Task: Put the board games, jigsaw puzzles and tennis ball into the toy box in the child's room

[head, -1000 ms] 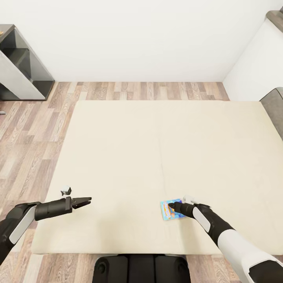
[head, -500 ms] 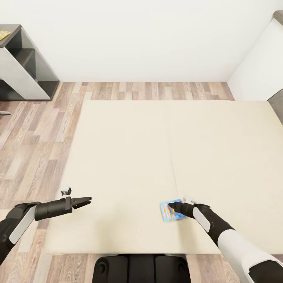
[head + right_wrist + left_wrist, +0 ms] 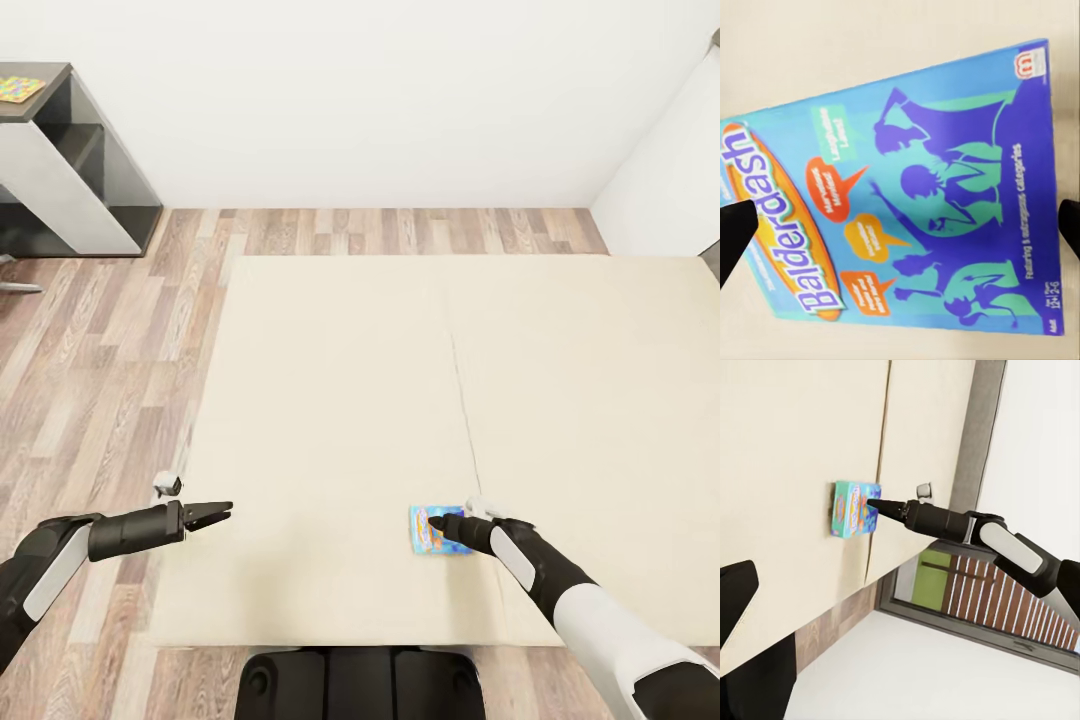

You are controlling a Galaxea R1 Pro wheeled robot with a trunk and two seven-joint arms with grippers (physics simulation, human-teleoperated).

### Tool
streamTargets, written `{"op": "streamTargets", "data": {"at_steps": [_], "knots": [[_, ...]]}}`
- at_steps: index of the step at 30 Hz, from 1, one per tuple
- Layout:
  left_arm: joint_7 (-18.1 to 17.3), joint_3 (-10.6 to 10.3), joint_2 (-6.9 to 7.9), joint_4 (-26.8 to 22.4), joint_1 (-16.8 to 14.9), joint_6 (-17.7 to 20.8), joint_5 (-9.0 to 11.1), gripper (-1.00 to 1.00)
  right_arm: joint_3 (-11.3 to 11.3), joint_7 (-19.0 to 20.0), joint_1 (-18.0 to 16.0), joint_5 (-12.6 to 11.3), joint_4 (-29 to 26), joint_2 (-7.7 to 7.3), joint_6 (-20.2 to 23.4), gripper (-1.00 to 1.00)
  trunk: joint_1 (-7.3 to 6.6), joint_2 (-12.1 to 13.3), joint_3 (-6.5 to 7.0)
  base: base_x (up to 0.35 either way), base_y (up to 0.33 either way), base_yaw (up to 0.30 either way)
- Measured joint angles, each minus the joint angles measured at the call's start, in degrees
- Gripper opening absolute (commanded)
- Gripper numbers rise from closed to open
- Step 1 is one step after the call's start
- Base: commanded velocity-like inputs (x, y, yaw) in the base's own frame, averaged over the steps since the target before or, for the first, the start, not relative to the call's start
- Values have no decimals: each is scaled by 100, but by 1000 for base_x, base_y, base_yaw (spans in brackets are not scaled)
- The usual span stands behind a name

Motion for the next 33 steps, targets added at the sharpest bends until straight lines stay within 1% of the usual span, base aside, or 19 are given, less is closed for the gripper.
{"op": "streamTargets", "data": {"at_steps": [33], "knots": [[0,0,6,0,0,0,0,100,0,-4,0,0,0,0,-7,100,0,0,0,0,227,0]]}}
